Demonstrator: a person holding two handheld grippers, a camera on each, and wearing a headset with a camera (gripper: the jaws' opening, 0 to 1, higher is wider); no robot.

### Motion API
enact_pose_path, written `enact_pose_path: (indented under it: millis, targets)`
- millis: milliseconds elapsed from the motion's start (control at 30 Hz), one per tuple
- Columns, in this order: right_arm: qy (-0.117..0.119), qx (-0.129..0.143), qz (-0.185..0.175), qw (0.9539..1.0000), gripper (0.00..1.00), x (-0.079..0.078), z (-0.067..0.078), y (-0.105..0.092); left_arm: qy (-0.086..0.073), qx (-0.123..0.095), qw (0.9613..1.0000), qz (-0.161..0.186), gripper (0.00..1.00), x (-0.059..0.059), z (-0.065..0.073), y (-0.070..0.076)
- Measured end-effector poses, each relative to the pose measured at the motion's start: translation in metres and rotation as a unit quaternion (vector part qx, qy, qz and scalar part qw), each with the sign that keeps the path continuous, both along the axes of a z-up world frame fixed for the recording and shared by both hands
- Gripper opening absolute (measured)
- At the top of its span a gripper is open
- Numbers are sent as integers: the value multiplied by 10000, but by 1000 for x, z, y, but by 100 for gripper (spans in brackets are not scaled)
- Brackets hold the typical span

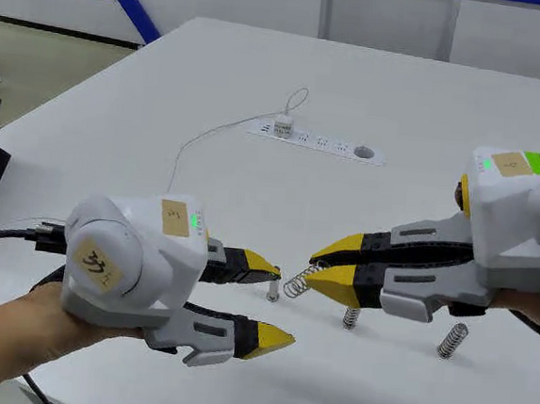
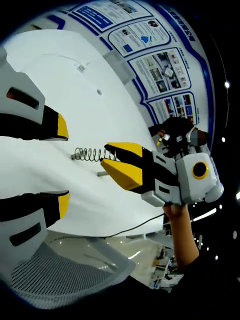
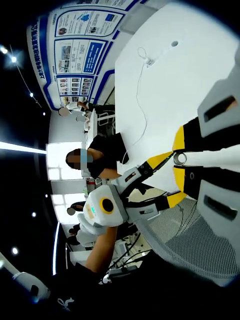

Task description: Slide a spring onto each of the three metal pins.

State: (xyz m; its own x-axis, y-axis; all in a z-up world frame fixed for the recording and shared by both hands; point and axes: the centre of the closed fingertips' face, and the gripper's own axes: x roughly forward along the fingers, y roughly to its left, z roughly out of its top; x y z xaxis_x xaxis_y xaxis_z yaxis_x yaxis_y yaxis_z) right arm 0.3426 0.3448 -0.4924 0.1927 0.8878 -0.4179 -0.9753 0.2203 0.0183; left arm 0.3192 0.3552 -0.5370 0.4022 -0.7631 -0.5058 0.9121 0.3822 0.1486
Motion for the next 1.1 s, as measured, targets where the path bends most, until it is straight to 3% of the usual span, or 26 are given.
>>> enact_pose_path:
  millis: [67, 133, 233, 467, 667, 767, 900, 1100]
  targets:
    - [32, -74, -262, 9996, 10, 14, -2, 0, 22, -28, 10000, 81, 47, 2, -1, 6]
    - [-61, -341, -479, 9983, 10, 29, -9, -1, 107, -147, 9997, 176, 50, 4, -4, 10]
    - [37, -567, -664, 9962, 10, 41, -21, 4, 136, -140, 9994, 282, 53, 6, -11, 18]
    - [123, -926, -720, 9930, 10, 62, -44, 25, 287, -170, 9990, 307, 61, 9, -19, 36]
    - [169, -1244, -735, 9894, 10, 70, -63, 35, 367, -368, 9976, 468, 72, 17, -19, 46]
    - [129, -1479, -725, 9863, 10, 73, -74, 34, 404, -357, 9976, 443, 75, 15, -21, 46]
    - [205, -1434, -653, 9873, 10, 74, -79, 39, 379, -312, 9978, 436, 75, 15, -25, 45]
    - [208, -1661, -541, 9844, 10, 76, -90, 42, 454, -325, 9972, 491, 75, 14, -30, 46]
